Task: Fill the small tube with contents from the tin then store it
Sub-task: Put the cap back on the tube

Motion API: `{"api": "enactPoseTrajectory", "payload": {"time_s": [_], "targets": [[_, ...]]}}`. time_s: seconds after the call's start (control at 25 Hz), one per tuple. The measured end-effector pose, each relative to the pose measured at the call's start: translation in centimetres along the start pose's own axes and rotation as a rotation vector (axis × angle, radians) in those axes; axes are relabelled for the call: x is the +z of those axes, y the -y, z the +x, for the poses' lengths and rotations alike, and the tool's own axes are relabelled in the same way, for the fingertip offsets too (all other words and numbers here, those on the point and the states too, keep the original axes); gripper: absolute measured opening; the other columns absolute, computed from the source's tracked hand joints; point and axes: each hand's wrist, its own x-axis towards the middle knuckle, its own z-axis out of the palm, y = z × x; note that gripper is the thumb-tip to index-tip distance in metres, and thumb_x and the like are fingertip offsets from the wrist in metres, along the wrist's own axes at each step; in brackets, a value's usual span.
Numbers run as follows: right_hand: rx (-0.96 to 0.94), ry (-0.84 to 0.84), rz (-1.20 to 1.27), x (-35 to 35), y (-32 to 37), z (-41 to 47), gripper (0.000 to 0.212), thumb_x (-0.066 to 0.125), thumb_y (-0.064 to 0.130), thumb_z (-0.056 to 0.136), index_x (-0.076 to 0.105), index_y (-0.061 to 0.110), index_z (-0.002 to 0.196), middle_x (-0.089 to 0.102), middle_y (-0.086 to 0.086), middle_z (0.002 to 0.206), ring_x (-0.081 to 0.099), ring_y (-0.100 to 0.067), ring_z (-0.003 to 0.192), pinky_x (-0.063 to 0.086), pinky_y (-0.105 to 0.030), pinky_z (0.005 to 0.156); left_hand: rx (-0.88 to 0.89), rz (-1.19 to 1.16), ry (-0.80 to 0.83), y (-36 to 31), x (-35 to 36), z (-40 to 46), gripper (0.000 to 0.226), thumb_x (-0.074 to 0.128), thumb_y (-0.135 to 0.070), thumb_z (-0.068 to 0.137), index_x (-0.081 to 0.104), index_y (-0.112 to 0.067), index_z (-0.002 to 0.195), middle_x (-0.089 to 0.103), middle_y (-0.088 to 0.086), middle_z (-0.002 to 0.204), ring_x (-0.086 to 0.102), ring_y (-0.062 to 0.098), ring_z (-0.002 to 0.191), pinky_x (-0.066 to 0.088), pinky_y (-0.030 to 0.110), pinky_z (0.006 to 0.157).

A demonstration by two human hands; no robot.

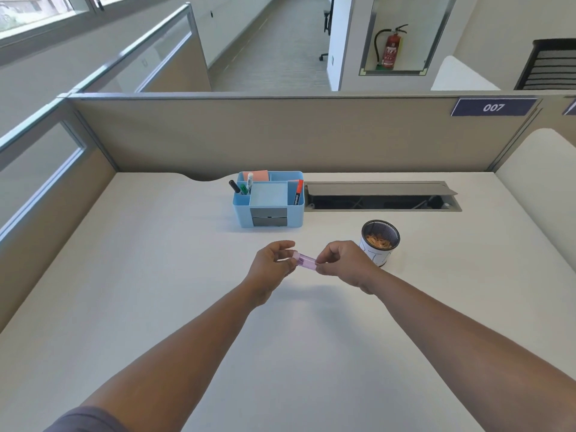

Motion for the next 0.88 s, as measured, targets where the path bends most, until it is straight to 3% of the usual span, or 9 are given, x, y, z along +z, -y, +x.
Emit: {"api": "enactPoseTrajectory", "payload": {"time_s": [0.12,0.24,0.4,0.6,0.88], "targets": [[-0.083,-0.112,-0.139,0.1,1.4,2.6,0.010,0.079,0.017,0.083,0.074,0.019,0.092,0.070,0.000,0.084,0.060,-0.016,0.073,0.045,-0.025,0.060,0.037,0.300,-0.104,1.7,-0.7,1.6,0.041,0.064,-0.011,0.093,0.061,-0.021,0.133,0.065,-0.001,0.131,0.065,0.018,0.113,0.053,0.026,0.086],[-0.184,-0.203,-0.233,0.5,3.6,5.8,0.015,0.075,0.015,0.087,0.073,0.015,0.102,0.066,0.000,0.086,0.057,-0.012,0.072,0.040,-0.021,0.057,0.073,0.563,-0.127,3.7,-1.1,3.5,0.036,0.064,-0.015,0.093,0.065,-0.018,0.129,0.061,0.001,0.136,0.058,0.020,0.126,0.042,0.022,0.099],[-0.309,-0.265,-0.283,1.3,6.5,10.4,0.012,0.073,0.013,0.089,0.072,0.010,0.100,0.064,0.000,0.084,0.056,-0.012,0.071,0.040,-0.021,0.059,0.137,0.789,-0.086,4.6,-1.5,6.1,0.036,0.063,-0.013,0.092,0.069,-0.017,0.127,0.058,0.004,0.139,0.044,0.027,0.136,0.033,0.027,0.111],[-0.363,-0.259,-0.352,2.3,8.8,15.7,0.010,0.069,0.011,0.088,0.074,0.012,0.096,0.069,-0.005,0.082,0.060,-0.024,0.075,0.049,-0.032,0.071,0.181,0.819,-0.152,4.4,-2.0,9.0,0.036,0.068,-0.018,0.092,0.070,-0.017,0.128,0.055,0.002,0.137,0.040,0.026,0.133,0.031,0.024,0.107],[-0.361,-0.216,-0.366,3.2,9.1,18.7,0.016,0.071,0.011,0.089,0.076,0.010,0.105,0.070,-0.005,0.089,0.059,-0.017,0.078,0.043,-0.024,0.074,0.195,0.814,-0.194,4.5,-2.2,10.8,0.034,0.069,-0.029,0.091,0.072,-0.023,0.125,0.056,-0.001,0.132,0.042,0.024,0.129,0.035,0.033,0.108]]}}
